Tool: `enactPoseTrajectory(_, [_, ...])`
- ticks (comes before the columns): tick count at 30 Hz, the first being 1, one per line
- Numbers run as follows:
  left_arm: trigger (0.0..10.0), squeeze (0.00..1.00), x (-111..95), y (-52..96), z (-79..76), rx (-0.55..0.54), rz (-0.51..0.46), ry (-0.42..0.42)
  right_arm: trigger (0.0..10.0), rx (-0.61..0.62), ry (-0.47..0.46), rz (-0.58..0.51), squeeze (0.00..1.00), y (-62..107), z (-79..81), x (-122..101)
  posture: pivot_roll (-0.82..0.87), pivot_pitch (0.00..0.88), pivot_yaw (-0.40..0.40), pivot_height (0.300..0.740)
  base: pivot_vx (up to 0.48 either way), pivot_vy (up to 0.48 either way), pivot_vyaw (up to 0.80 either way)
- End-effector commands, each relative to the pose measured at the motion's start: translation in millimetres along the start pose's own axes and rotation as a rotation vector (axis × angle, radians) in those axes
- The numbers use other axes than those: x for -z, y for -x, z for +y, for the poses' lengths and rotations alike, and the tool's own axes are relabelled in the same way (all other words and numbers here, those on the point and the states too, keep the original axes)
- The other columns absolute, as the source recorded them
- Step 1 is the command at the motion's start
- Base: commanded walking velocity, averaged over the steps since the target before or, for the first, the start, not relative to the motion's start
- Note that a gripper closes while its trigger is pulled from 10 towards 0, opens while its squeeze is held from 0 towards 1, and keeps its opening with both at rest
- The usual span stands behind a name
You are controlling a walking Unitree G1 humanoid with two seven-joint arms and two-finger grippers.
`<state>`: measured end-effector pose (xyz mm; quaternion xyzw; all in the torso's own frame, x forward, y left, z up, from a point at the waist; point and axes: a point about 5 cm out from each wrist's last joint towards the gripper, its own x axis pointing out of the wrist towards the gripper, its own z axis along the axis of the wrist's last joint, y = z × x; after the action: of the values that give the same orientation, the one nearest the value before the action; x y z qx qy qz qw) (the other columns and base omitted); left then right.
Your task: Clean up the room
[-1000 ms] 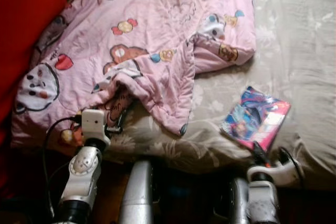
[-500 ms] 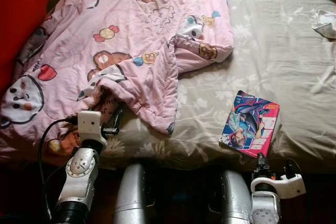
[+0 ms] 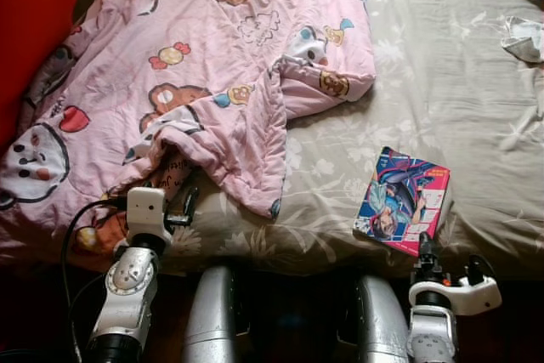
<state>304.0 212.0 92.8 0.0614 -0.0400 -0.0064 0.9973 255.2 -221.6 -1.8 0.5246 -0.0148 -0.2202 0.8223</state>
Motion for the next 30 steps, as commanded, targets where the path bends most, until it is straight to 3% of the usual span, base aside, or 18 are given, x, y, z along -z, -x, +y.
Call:
enactPoseTrajectory(1, [10.0,0.00,9,8.3,1.9,0.010,0.041,-0.013,10.0,0.049,-0.004,-0.007,1.00,9.7,-17.7,-2,0.16,0.297,0.055,0.600,0.000,0.000,0.00])
enactPoseTrajectory(6, [10.0,0.00,9,10.9,2.4,0.013,0.043,-0.016,10.0,0.055,0.003,-0.003,1.00,10.3,-22.7,-4,0.17,0.314,0.065,0.600,0.000,0.000,0.00])
enactPoseTrajectory(7, [10.0,0.00,9,12.1,2.9,0.015,0.044,-0.018,10.0,0.051,0.005,0.003,0.63,9.6,-23.3,-4,0.17,0.322,0.068,0.600,0.000,0.000,0.00])
enactPoseTrajectory(8, [10.0,0.00,9,12.6,3.3,0.015,0.045,-0.019,10.0,0.050,0.006,0.007,0.11,8.9,-23.2,-4,0.17,0.325,0.069,0.600,0.000,0.000,0.00])
enactPoseTrajectory(9, [10.0,0.00,10,12.9,3.5,0.015,0.046,-0.019,10.0,0.049,0.007,0.008,0.11,8.5,-23.1,-4,0.17,0.325,0.069,0.600,0.000,0.000,0.00])
enactPoseTrajectory(10, [10.0,0.00,10,13.6,4.1,0.016,0.046,-0.020,10.0,0.051,0.007,0.011,0.00,7.8,-23.2,-3,0.17,0.332,0.074,0.600,0.000,0.000,0.00])
enactPoseTrajectory(22, [10.0,0.00,10,28.9,14.4,0.019,0.074,-0.051,10.0,-0.044,-0.001,0.071,0.00,-9.1,1.8,9,0.22,0.401,0.104,0.600,0.000,0.000,0.00])
enactPoseTrajectory(30, [10.0,0.00,8,37.9,17.3,0.038,0.087,-0.078,10.0,-0.052,-0.015,0.091,0.00,-2.4,-1.5,19,0.24,0.424,0.121,0.600,0.000,0.000,0.00])
